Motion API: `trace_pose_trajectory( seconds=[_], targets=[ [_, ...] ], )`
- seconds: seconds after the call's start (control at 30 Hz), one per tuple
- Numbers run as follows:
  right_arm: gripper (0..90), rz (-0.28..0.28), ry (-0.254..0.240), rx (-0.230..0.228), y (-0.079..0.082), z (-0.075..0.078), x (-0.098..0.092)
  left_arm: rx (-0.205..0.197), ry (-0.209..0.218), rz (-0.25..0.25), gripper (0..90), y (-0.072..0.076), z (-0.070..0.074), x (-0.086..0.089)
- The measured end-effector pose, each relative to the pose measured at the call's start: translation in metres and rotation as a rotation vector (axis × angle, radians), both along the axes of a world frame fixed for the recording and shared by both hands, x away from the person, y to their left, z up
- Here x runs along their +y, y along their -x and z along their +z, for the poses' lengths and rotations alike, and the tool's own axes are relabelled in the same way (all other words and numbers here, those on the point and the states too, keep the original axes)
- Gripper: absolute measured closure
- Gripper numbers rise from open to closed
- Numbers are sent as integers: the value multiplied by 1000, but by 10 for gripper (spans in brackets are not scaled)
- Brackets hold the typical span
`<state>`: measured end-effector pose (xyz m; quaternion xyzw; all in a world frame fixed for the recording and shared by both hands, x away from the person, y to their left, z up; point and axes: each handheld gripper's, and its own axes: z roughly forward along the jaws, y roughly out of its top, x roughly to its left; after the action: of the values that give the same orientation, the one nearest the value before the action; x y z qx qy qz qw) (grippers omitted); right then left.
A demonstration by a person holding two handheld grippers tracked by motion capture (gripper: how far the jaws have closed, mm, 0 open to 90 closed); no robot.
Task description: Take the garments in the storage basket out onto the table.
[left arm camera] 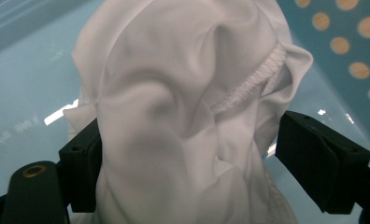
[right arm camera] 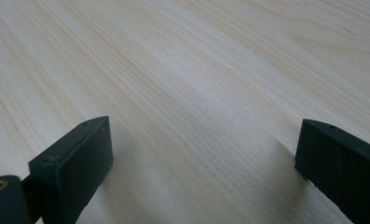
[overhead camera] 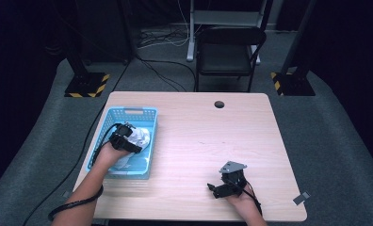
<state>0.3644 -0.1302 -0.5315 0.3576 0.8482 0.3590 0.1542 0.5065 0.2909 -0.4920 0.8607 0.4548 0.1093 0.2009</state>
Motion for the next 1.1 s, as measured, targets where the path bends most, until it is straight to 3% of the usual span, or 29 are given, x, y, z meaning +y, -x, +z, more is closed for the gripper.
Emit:
trace_pose_trajectory(
  seconds=[0.17, 0.47, 0.87, 1.1],
  targets=[
    [36, 0, 0, 0, 0, 0, 0, -1, -49, -11, 171, 0, -3, -5],
    [36, 0, 0, 0, 0, 0, 0, 13, -52, 5, 183, -3, -5, -5],
    [36, 0, 0, 0, 0, 0, 0, -9, -57, 6, 375, -1, -1, -1],
    [37, 0, 0, 0, 0, 0, 0, -53, -80, -46, 522, 4, 6, -5]
  ],
)
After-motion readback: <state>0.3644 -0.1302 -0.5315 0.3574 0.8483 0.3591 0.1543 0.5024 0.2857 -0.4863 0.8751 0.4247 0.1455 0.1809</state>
